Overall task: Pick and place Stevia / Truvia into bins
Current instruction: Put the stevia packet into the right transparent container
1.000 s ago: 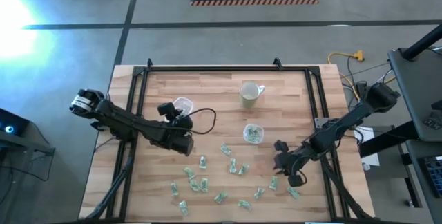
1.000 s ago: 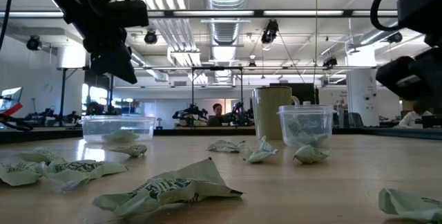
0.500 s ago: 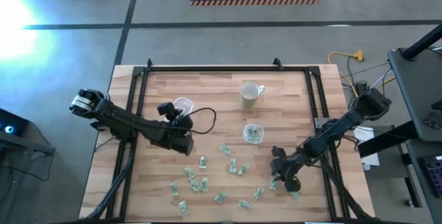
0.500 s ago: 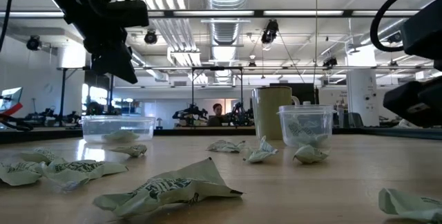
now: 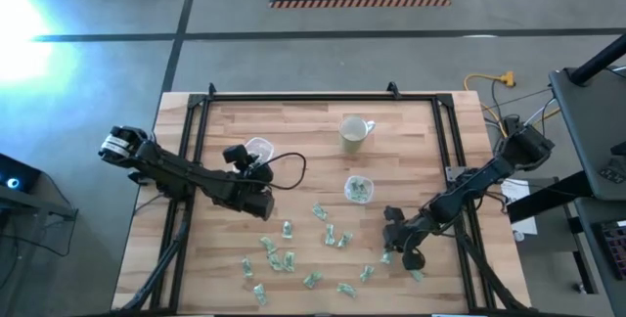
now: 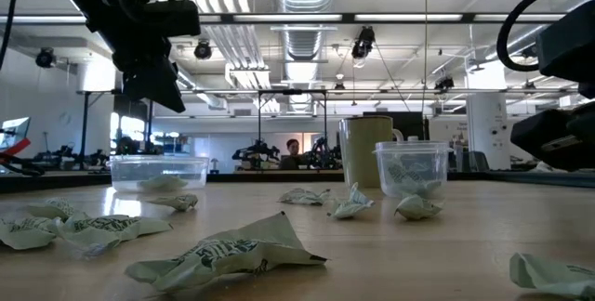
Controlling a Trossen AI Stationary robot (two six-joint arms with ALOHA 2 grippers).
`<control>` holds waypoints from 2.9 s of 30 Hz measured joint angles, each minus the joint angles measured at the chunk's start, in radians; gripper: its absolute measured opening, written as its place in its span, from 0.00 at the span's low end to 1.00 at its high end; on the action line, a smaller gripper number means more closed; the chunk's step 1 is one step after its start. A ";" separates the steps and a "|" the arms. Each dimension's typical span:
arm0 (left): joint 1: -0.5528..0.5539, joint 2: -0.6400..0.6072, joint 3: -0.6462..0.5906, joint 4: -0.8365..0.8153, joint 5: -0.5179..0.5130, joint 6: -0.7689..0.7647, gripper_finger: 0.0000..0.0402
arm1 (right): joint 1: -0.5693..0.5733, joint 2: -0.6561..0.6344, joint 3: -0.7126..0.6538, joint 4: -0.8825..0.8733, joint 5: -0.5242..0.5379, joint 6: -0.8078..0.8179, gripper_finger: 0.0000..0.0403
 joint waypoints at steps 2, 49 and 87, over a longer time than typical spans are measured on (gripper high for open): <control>0.000 0.000 0.000 0.000 0.000 0.000 0.41 | 0.000 0.000 0.000 0.002 0.003 -0.028 0.03; 0.000 0.000 -0.002 -0.002 0.002 0.001 0.41 | -0.142 -0.066 0.185 -0.221 0.941 -0.404 0.02; 0.000 0.000 -0.002 -0.002 0.001 0.001 0.41 | -0.242 -0.066 0.148 -0.217 0.816 -0.322 0.18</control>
